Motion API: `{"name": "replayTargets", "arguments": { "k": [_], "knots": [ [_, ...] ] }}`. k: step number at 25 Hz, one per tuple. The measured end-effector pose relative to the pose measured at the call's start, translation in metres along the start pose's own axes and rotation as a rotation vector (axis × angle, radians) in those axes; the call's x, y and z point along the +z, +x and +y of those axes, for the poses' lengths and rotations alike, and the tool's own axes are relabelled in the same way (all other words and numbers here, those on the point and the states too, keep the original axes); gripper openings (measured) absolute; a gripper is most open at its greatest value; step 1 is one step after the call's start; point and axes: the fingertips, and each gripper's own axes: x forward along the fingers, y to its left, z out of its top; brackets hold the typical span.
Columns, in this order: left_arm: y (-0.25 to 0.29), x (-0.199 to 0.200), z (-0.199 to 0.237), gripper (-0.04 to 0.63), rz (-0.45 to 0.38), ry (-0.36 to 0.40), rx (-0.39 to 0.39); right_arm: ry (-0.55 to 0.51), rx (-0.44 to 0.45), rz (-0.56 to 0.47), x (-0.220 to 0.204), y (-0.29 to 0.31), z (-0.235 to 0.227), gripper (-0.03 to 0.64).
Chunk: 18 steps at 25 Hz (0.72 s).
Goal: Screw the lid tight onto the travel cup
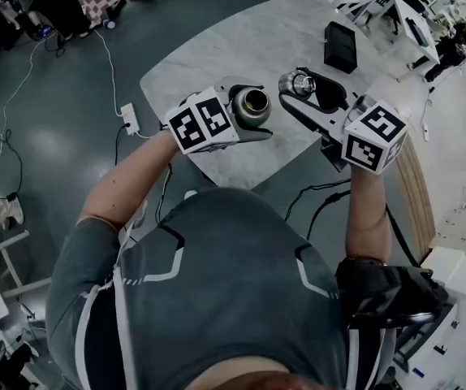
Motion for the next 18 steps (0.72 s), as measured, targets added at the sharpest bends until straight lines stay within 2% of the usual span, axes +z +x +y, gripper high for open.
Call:
{"name": "replayTargets", "arguments": {
  "k": [4, 7, 12, 18],
  "knots": [
    [0.003, 0.001, -0.012, 0.398, 0.023, -0.015, -0.031, -0.061, 0.095, 0.032, 0.007, 0.003, 0.027, 0.276],
    [0.004, 0.005, -0.015, 0.398, 0.018, -0.03, -0.03, -0.09, 0.172, 0.054, 0.01, 0.004, 0.044, 0.276],
    [0.008, 0.012, -0.021, 0.397, 0.016, -0.064, -0.016, -0.145, 0.25, 0.122, 0.005, 0.006, 0.06, 0.276],
    [0.007, 0.001, -0.031, 0.397, 0.03, -0.035, -0.026, -0.165, 0.328, 0.18, -0.011, 0.019, 0.075, 0.276]
  ]
}}
